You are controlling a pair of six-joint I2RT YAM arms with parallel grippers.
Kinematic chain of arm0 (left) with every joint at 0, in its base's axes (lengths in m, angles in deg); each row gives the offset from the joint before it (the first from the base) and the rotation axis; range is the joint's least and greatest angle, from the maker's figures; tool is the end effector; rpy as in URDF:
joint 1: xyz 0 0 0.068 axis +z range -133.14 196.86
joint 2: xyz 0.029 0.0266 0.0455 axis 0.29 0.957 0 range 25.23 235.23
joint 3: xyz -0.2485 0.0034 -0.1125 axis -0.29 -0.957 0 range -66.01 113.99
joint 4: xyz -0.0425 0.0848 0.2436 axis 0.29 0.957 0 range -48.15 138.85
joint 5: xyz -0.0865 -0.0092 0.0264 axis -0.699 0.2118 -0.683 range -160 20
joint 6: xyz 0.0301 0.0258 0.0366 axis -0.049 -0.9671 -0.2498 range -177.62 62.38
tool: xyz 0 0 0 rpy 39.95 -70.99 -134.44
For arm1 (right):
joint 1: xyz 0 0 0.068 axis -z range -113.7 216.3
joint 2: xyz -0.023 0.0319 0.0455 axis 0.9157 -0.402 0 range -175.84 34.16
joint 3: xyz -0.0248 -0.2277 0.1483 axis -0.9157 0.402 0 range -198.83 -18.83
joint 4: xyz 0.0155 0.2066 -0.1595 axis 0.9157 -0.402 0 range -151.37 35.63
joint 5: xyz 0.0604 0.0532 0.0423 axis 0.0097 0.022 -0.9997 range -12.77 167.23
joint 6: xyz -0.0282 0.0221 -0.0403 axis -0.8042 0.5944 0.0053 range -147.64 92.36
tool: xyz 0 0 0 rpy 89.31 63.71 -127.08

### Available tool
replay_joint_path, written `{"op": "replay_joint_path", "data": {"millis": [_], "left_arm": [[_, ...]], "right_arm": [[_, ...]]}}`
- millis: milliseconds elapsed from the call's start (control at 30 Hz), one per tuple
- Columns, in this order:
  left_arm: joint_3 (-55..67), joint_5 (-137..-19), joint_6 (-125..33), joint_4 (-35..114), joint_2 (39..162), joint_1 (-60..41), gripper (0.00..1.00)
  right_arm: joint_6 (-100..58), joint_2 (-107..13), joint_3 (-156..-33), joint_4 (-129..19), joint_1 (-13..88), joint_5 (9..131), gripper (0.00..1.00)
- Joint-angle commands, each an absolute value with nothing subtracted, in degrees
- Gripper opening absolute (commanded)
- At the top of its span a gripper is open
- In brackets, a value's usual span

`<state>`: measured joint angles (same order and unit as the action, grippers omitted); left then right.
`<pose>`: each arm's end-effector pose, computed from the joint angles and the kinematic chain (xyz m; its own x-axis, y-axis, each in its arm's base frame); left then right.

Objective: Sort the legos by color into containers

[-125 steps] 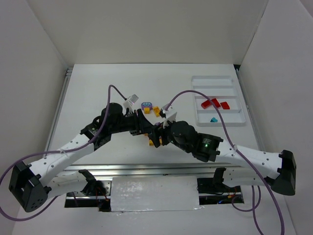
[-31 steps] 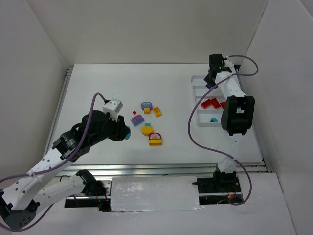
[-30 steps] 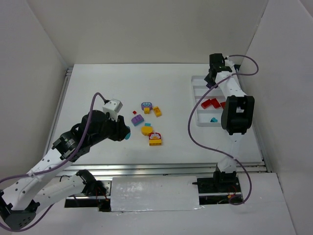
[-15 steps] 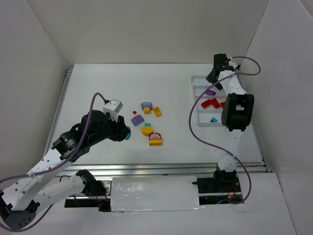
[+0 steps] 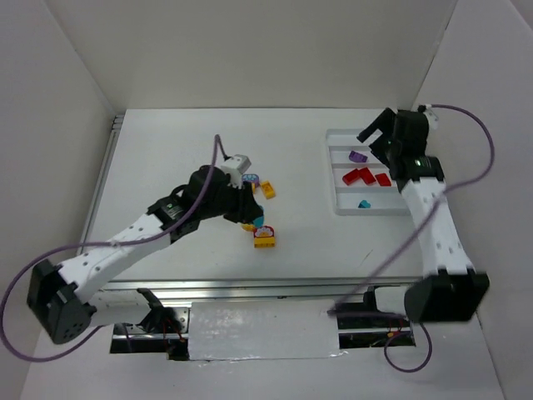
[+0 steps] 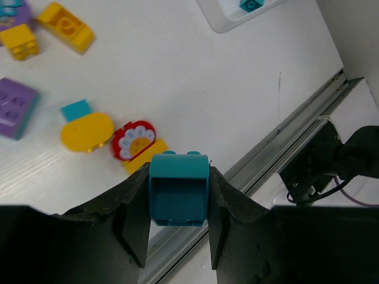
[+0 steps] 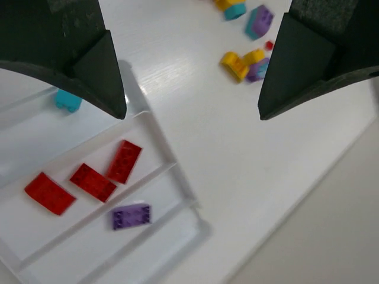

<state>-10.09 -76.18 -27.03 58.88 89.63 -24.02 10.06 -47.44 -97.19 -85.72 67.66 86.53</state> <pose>0.1909 -0.1703 0.3276 -0.6488 -0.1074 -0.7533 0.4576 0.7359 -0.4991 0.3190 -0.0134 0.3589 -0.3535 0.6119 -0.7075 0.4707 0.7700 0.4308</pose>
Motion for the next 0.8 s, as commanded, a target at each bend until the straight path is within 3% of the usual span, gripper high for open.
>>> {"op": "replay_joint_path", "data": {"millis": [0, 267, 467, 767], "left_arm": [[-2.06, -82.57, -25.88, 43.97, 99.88, -26.81, 0.0], [24.31, -81.69, -33.0, 41.67, 131.34, -31.3, 0.02], [47.06, -85.11, -33.36, 43.78, 150.78, -32.62, 0.06], [62.82, -78.09, -36.43, 39.39, 164.78, -35.26, 0.2]], "right_arm": [[10.51, -30.38, -88.54, -81.87, 66.56, 82.5, 0.99], [9.19, -8.84, -83.78, -92.5, 65.51, 80.22, 1.0], [9.01, -3.02, -86.14, -96.02, 65.42, 75.67, 1.0], [8.84, 1.38, -86.85, -97.52, 65.33, 72.22, 1.0]]}}
